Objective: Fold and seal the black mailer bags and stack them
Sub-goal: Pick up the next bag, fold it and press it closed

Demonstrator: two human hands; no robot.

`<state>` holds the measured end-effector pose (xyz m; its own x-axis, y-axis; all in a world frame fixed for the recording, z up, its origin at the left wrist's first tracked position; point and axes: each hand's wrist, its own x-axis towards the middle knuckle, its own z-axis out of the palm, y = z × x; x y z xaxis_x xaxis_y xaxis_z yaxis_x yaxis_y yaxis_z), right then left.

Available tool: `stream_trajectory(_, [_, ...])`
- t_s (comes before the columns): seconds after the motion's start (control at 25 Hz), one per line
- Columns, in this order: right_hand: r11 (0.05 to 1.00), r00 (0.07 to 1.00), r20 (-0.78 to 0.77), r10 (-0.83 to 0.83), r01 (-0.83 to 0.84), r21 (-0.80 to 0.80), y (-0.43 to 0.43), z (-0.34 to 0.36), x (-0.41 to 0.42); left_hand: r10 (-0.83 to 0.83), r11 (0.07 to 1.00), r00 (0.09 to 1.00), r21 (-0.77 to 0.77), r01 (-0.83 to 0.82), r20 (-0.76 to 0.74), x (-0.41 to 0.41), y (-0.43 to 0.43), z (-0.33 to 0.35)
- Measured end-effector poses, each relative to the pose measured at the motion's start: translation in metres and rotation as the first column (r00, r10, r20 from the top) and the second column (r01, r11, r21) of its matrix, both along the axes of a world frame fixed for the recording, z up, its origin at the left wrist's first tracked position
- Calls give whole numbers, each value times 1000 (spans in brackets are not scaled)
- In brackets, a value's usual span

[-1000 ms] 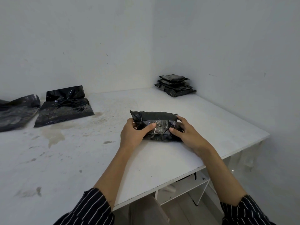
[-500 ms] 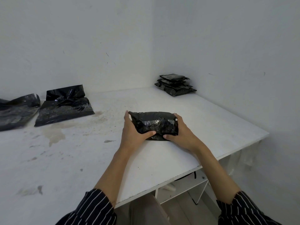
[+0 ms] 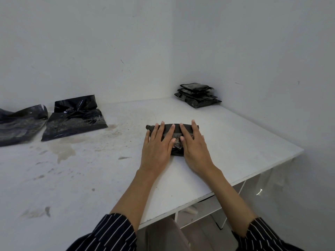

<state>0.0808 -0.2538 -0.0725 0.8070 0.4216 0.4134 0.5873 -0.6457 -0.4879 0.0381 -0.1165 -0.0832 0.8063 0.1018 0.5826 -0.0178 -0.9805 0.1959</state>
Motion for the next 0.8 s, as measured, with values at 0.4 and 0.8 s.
stream_trajectory(0.4, [977,898,-419,-132,190,100,-17,-2,19,403,865,886,-220,-450,-229,-15,2,10])
stream_trajectory(0.8, [792,774,-582,248,184,582,-35,43,26,-102,267,994,-961,72,46,-5,10,37])
